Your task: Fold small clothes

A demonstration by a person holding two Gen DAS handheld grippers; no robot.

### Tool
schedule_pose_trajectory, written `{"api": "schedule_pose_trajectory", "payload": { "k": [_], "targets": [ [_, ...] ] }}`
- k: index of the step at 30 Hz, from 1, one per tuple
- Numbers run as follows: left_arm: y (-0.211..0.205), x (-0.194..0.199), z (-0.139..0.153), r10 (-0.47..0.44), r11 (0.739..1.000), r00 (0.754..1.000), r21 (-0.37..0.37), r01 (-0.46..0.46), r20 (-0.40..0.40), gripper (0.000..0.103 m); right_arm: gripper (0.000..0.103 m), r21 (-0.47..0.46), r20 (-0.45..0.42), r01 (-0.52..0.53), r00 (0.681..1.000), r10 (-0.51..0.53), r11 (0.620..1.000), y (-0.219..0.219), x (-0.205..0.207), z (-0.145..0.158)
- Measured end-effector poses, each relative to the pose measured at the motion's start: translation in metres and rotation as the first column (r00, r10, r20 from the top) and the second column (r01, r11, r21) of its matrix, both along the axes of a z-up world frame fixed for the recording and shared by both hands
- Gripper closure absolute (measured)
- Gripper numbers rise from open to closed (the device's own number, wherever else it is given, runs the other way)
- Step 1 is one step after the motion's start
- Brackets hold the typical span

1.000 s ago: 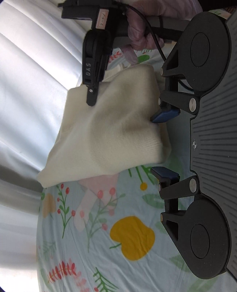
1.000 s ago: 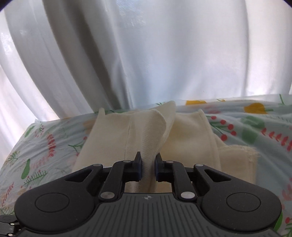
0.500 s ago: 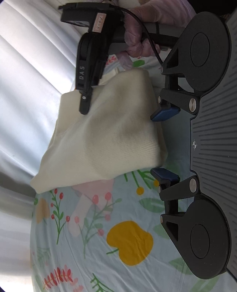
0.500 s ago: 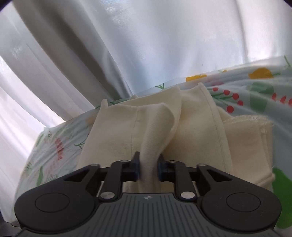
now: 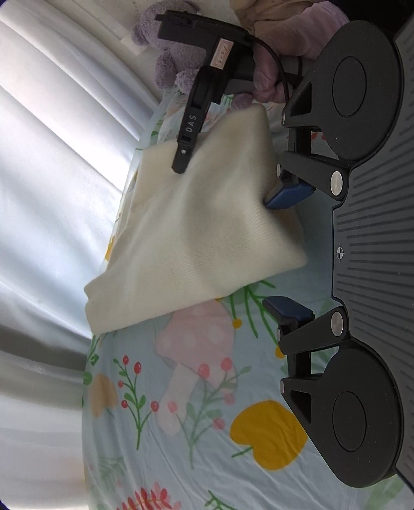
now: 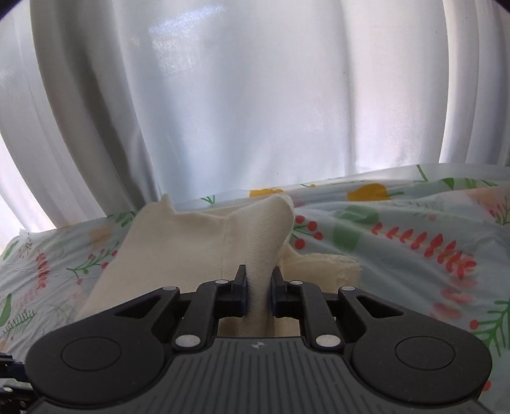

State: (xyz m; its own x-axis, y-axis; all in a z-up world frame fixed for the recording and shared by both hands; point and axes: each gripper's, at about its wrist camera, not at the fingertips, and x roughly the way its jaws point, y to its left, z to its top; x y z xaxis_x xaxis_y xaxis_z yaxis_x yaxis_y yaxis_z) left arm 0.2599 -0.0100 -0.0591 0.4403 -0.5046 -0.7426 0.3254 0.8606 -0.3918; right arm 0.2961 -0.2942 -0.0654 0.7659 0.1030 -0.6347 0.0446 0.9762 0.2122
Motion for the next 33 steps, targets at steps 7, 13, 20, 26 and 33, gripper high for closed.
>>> {"api": "schedule_pose_trajectory", "payload": {
  "k": [7,13,20,26,33],
  "targets": [
    [0.014,0.002,0.015,0.053,0.999,0.997,-0.001,-0.053,0.051,0.033,0.076,0.039,0.02,0.084,0.996,-0.085,0.996,-0.015,-0.024,0.014],
    [0.006,0.035,0.013,0.183,0.983,0.981,-0.01,-0.183,0.068,0.033,0.081,0.142,0.069,-0.074,0.996,0.064,0.987,0.012,-0.04,0.031],
    [-0.03,0.06,-0.015,0.168,0.983,0.986,0.076,-0.169,0.018,0.031,0.096,-0.084,-0.038,-0.138,0.99,0.136,0.987,0.058,-0.032,0.002],
    [-0.033,0.059,-0.026,0.158,0.983,0.987,0.087,-0.16,0.025,0.017,0.103,0.049,-0.079,-0.061,0.995,0.065,0.997,0.017,-0.034,-0.004],
    [-0.005,0.034,-0.017,0.15,0.988,0.988,0.028,-0.149,-0.041,0.02,0.09,0.309,-0.116,0.056,0.993,-0.021,0.949,-0.017,-0.082,0.004]
  ]
}}
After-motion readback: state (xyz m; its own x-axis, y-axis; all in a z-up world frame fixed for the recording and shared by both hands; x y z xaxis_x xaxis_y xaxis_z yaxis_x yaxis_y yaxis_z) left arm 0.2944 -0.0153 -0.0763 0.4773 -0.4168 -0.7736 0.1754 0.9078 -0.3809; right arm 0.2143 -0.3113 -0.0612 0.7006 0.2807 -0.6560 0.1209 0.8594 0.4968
